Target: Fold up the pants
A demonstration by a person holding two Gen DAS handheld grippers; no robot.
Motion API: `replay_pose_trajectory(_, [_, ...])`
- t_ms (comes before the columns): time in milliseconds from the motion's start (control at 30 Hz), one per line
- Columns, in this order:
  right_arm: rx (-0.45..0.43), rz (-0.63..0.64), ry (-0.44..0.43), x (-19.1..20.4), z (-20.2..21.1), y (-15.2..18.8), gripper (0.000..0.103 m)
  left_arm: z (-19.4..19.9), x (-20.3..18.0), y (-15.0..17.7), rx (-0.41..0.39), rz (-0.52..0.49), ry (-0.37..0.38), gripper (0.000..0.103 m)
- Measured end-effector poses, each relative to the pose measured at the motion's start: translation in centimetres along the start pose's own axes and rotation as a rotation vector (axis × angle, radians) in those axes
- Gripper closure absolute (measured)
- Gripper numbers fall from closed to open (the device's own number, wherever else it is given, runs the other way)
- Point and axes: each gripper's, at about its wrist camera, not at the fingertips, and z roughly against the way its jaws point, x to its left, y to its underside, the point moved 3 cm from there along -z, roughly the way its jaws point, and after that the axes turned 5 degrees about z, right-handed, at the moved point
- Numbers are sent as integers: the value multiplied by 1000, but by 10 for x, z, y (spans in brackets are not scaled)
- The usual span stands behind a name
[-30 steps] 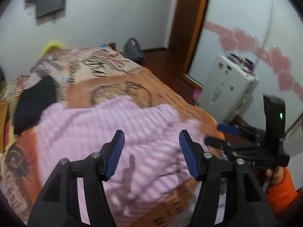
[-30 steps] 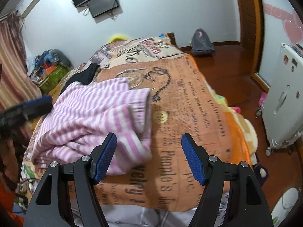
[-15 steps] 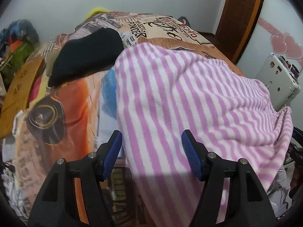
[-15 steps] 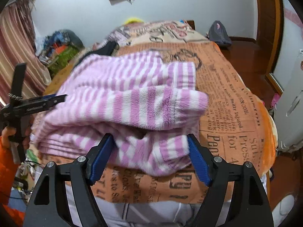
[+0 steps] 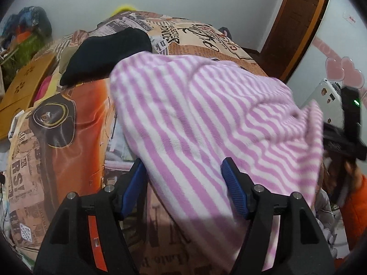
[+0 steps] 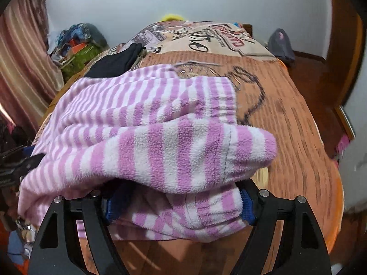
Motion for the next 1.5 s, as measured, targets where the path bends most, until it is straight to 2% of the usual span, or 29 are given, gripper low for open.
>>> replay_pose_trajectory(100, [-2,52,2,1,-12,-17,25,7,6,-7,6,19,7,35])
replay_pose_trajectory(300, [-7,132,17,2,-41,-52,25,20,33,-30,-60,51,-72,35])
replay_pose_trajectory(400, [-6,125,34,5,-42,-60,25,15,48,-55,-89,9,-123,34])
replay_pose_trajectory(500, [-9,100,53,7,-30,-54,26,-4,63,-86,-104,-45,-163,31])
replay_pose_trajectory(633, [-25,68,84,12,1,-38,25,-39,82,-120,-59,-59,-130,30])
replay_pose_trajectory(800, [-34,34,59,33,37,-22,25,-85,84,-141,6,-101,-62,27])
replay_pose_trajectory(933, [-7,2,-22,63,42,-7,25,-109,80,-137,36,-146,-21,26])
replay_pose_trajectory(1033, [29,8,-83,85,28,-2,25,-111,89,-135,60,-102,61,25])
replay_pose_trajectory(1133, [95,70,-79,102,5,1,25,-111,92,-126,96,-51,123,25])
replay_pose_trajectory(1233, [113,150,-57,105,-4,-3,26,-105,86,-114,103,-52,108,25])
replay_pose_trajectory(1500, [125,168,-13,59,-3,-7,26,-74,56,-80,149,-93,45,27])
